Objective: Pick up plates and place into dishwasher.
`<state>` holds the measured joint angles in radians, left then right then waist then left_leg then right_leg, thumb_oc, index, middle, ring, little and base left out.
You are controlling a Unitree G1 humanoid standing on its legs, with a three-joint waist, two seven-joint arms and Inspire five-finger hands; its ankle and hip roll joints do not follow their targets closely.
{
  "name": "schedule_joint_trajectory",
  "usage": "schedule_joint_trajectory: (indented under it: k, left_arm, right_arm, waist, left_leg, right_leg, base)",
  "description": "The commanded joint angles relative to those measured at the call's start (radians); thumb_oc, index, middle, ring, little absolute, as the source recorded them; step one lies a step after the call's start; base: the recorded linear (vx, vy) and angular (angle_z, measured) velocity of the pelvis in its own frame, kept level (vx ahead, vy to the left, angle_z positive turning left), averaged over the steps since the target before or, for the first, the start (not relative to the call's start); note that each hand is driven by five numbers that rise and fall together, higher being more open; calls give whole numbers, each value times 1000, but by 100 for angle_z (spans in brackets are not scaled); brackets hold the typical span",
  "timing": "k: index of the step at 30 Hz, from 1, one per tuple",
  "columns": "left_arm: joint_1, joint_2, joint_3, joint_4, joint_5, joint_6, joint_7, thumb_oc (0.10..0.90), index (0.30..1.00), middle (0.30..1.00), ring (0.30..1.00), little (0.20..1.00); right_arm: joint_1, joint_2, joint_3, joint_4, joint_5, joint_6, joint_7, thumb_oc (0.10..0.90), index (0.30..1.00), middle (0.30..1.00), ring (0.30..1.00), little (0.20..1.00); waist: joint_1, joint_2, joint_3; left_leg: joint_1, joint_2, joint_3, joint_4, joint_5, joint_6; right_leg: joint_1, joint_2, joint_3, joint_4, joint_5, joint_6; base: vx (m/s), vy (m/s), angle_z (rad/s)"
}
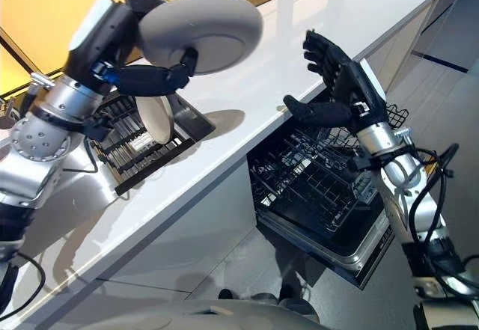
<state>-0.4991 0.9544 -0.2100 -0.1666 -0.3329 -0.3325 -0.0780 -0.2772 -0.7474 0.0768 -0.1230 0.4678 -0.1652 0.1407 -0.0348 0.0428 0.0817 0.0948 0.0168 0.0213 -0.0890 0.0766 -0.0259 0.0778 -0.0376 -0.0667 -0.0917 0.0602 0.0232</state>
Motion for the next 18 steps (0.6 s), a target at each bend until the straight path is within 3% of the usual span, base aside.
schedule_joint_trajectory:
  k: [1,9,18]
  left_arm:
    - [-199,44,1,46,-73,-74,26,100,300,300,300,200]
    - [-297,51,-88,67,-98,-33,-91,100,300,300,300,200]
    - [-316,20,-145,102,-107,-2,-179,100,300,300,300,200]
  right_arm:
    - [-167,-74,4,-45,34,-49,-4,800,900,900,900,900]
    - [-288,-74,51,-19,120,-11,18,800,900,900,900,900]
    - [-306,-38,65,15,185,9,33,800,900,900,900,900]
  waist:
    - [-2,-29,-79]
    - [1,-32,-86]
    - [-3,-36,-94]
  left_leg:
    - [24,-68,7,2,-96,45]
    - [25,-70,3,2,-97,47]
    - [27,-69,7,2,-98,50]
  right_leg:
    - [18,19,12,4,-8,47]
    - [19,21,15,4,-7,45]
    - [20,24,19,4,-6,44]
  base:
    - [0,0,0]
    - [0,0,0]
    - [0,0,0]
